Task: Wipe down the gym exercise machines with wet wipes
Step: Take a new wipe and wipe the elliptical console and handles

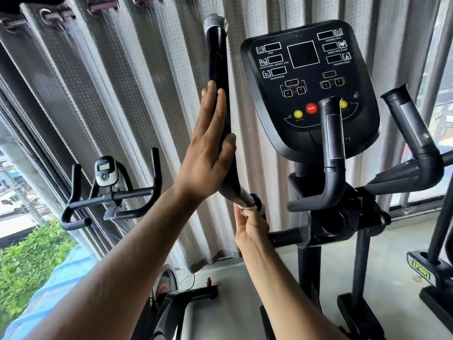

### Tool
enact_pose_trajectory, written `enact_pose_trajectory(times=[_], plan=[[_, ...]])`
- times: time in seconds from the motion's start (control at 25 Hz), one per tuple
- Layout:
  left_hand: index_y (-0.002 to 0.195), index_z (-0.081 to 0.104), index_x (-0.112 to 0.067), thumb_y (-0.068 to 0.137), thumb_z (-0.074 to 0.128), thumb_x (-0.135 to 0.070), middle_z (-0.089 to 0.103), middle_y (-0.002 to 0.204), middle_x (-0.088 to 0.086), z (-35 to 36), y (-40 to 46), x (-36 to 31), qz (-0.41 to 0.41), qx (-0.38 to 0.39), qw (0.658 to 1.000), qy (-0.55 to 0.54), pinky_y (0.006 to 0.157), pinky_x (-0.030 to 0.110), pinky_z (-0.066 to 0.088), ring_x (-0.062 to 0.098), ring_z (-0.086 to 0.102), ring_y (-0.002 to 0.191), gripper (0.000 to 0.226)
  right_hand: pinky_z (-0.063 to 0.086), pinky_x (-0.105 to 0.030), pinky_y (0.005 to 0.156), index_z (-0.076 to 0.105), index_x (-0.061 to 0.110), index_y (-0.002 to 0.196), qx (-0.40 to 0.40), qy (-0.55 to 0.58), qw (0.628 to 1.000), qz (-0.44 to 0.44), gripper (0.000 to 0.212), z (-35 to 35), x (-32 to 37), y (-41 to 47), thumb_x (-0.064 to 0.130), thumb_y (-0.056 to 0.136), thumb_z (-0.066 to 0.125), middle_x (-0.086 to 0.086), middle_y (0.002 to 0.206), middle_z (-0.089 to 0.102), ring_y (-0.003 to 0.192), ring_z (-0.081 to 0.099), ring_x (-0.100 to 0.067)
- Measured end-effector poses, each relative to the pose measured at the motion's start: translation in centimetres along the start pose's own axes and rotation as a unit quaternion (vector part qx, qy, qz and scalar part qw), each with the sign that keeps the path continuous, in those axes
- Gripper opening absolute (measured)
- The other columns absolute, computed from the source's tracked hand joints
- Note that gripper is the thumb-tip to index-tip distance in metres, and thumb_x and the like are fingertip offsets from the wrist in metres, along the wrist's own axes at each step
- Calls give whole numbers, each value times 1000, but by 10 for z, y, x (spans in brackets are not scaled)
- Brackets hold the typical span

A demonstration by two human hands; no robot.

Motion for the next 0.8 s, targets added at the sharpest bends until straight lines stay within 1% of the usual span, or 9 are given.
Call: enact_pose_trajectory(times=[0.16, 0.28, 0.36, 0.44, 0.56, 0.6, 0.64, 0.68, 0.8], plan=[[158, 16, 13, 106, 38, -21, 0, 168, 32, 3, 1, 2, 2, 11, 1000, -3, 128, 59, 8, 43, -3, 159, 66, 60, -35, 85, 66, -4, 97, 94, 20, 994, 52, 27, 24, -1, -61, -21, 88, 47, -21, 111, 68, 116, 65, -32], [158, 14, 13, 106, 38, -21, -3, 168, 33, 3, 1, 6, -4, 24, 1000, -7, 130, 56, 4, 44, -6, 158, 67, 60, -39, 87, 67, -6, 98, 139, 13, 988, 63, 25, 39, 7, -109, -21, 87, 49, -21, 106, 72, 112, 68, -33], [159, 11, 11, 107, 40, -20, -8, 168, 32, 1, 3, 4, 5, 39, 999, -37, 131, 47, 1, 41, -10, 159, 67, 60, -40, 89, 65, -9, 111, 179, 6, 982, 52, 33, 46, 13, -132, -20, 81, 56, -23, 112, 73, 109, 71, -34], [162, 6, 6, 109, 39, -20, -15, 169, 25, -3, 2, 9, 9, 37, 994, -98, 130, 39, -2, 31, -14, 160, 67, 57, -37, 93, 63, -10, 119, 218, -35, 975, 13, 45, 49, 18, -145, -14, 74, 63, -22, 117, 72, 111, 71, -34], [164, 5, -5, 110, 31, -24, -6, 174, 11, 3, -19, 58, -44, -14, 976, -213, 131, 46, -1, 20, -7, 161, 63, 60, -34, 91, 63, -8, 108, 215, -184, 950, -135, 38, 32, 29, -144, -2, 73, 73, -20, 113, 73, 109, 72, -33], [165, 6, -8, 110, 30, -26, -1, 174, 7, 14, -32, 80, -76, -10, 971, -227, 131, 47, 0, 17, -4, 161, 62, 61, -33, 85, 62, -4, 101, 202, -262, 920, -212, 29, 23, 37, -141, -3, 76, 75, -19, 108, 74, 105, 73, -33], [165, 7, -11, 111, 30, -27, 2, 175, 4, 31, -48, 102, -103, 14, 968, -228, 132, 45, 2, 14, -1, 161, 60, 61, -30, 80, 61, 1, 96, 193, -350, 868, -296, 22, 16, 44, -141, -3, 81, 76, -15, 102, 74, 99, 75, -30], [165, 8, -13, 112, 31, -27, 4, 174, 2, 50, -65, 123, -126, 49, 966, -219, 132, 41, 2, 12, 0, 161, 60, 60, -27, 77, 62, 6, 95, 199, -439, 794, -371, 17, 13, 50, -144, 1, 85, 75, -9, 98, 74, 94, 75, -25], [166, 5, -19, 112, 33, -35, 0, 174, -5, 117, -115, 171, -183, 164, 946, -210, 131, 34, 2, 7, -3, 160, 63, 57, -22, 76, 68, 15, 110, 221, -664, 500, -510, 21, 12, 49, -159, 7, 91, 73, 5, 102, 66, 91, 70, -11]])
Point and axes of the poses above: each hand's wrist, its own y-axis towards the middle knuckle, its own z-axis out of the palm, x = y × z, the point moved 6 cm from there along y, towards the middle knuckle
